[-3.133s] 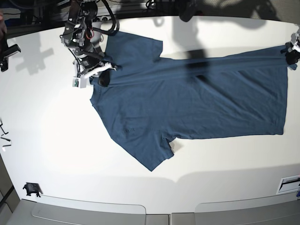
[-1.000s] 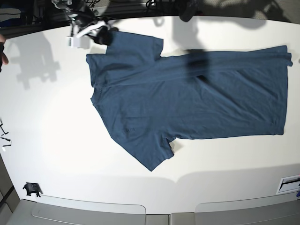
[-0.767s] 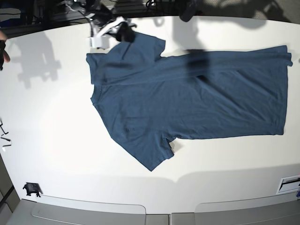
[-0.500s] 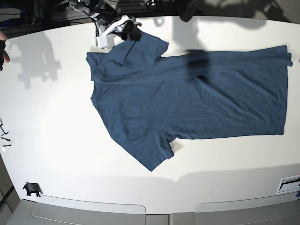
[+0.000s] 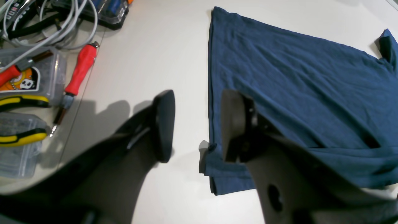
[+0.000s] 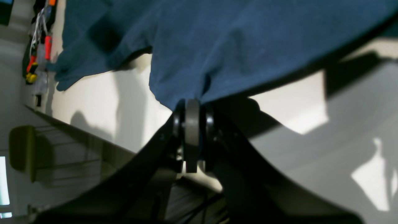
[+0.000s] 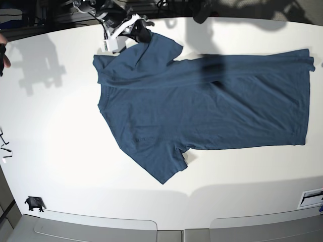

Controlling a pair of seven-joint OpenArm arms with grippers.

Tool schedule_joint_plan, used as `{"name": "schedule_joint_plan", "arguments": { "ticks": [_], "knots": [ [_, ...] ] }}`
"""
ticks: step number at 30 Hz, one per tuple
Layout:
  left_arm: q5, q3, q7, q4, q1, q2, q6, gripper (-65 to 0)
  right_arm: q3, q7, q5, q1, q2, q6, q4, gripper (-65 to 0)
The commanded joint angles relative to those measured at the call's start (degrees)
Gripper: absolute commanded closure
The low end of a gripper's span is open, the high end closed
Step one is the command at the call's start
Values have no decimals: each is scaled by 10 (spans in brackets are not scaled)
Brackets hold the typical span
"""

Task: Fold the T-shirt properly
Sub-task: 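Grasp the sleeve and side edge with the right gripper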

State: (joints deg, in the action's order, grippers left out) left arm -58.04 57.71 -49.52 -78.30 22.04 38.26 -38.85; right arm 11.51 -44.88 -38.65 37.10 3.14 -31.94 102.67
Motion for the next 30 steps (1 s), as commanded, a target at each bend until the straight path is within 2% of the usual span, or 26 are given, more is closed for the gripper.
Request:
{"name": "schedule_joint_plan", "arguments": {
  "ticks": [1, 4, 9, 15, 24, 30],
  "knots": [
    [-14, 7, 16, -10, 0, 17, -2, -225, 0, 12, -6, -15, 2, -7, 11, 0],
    [-14, 7, 16, -10, 0, 17, -2, -225, -10, 31, 28, -62, 2, -7, 11, 0],
    [-14, 7, 16, -10, 0, 17, -2, -225, -45, 69, 133, -146, 2, -4, 7, 0],
    [-14, 7, 16, -10, 0, 17, -2, -225, -95, 89, 188, -233, 2, 7, -48, 0],
    [-14, 7, 16, -10, 0, 17, -2, -225, -109, 152, 207, -330, 2, 9, -214, 0],
    [-14, 7, 16, -10, 0, 17, -2, -225, -109, 180, 207, -365, 2, 8, -234, 0]
  ]
}}
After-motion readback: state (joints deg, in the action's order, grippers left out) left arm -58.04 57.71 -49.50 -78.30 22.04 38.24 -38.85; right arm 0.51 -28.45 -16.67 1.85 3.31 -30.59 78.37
